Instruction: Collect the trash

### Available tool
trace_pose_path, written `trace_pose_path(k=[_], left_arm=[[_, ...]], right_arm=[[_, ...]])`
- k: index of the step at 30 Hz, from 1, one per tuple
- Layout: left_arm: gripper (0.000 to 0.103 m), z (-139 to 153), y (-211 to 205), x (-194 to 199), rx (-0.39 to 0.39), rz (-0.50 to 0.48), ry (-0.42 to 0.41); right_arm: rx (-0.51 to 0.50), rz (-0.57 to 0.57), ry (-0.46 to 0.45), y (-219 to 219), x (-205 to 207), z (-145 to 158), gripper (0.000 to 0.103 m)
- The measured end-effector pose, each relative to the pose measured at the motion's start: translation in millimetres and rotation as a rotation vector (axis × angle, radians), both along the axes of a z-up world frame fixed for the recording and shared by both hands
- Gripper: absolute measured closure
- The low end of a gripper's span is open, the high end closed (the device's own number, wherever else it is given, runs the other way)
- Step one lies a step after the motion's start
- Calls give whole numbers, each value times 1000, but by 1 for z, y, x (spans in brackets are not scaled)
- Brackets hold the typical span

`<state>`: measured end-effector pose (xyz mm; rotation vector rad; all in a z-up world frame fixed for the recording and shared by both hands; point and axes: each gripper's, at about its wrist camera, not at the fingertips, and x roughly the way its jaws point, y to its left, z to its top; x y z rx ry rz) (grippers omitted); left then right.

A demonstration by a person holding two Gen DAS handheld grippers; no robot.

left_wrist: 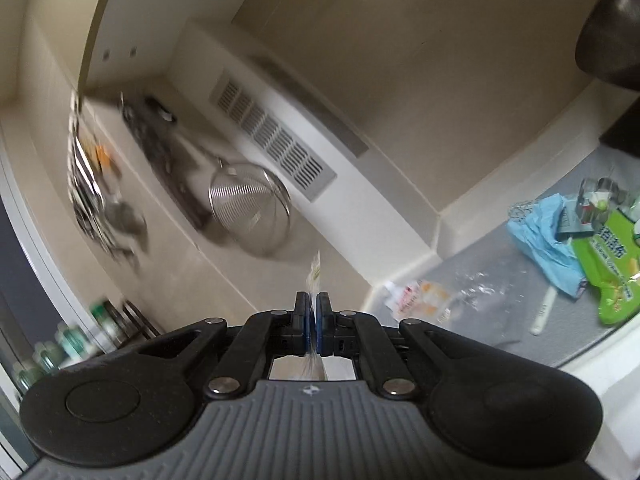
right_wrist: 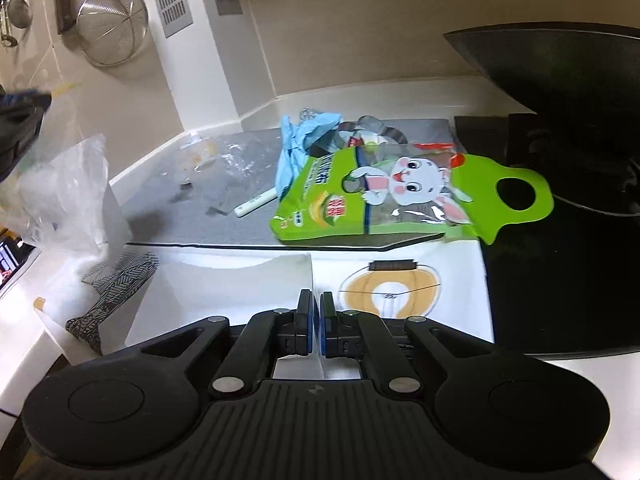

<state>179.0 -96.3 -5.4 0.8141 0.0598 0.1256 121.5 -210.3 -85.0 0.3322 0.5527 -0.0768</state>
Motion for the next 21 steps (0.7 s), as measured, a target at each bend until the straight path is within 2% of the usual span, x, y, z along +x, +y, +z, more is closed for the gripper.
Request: trace_pose_path(k=[3, 8, 14, 21], left_arm=[[102, 5, 2, 10, -50, 17, 46], [102, 20, 31, 7, -259, -42, 108], [102, 41, 77, -17, -500, -118, 166], [102, 37, 152, -43, -765, -122, 244]], right_arm=[[5, -6, 5, -3, 0, -2, 99], [7, -2, 1, -7, -1, -1, 99], [20, -9, 0, -10, -2, 0, 99], [34, -9, -21, -11, -6, 5, 99]])
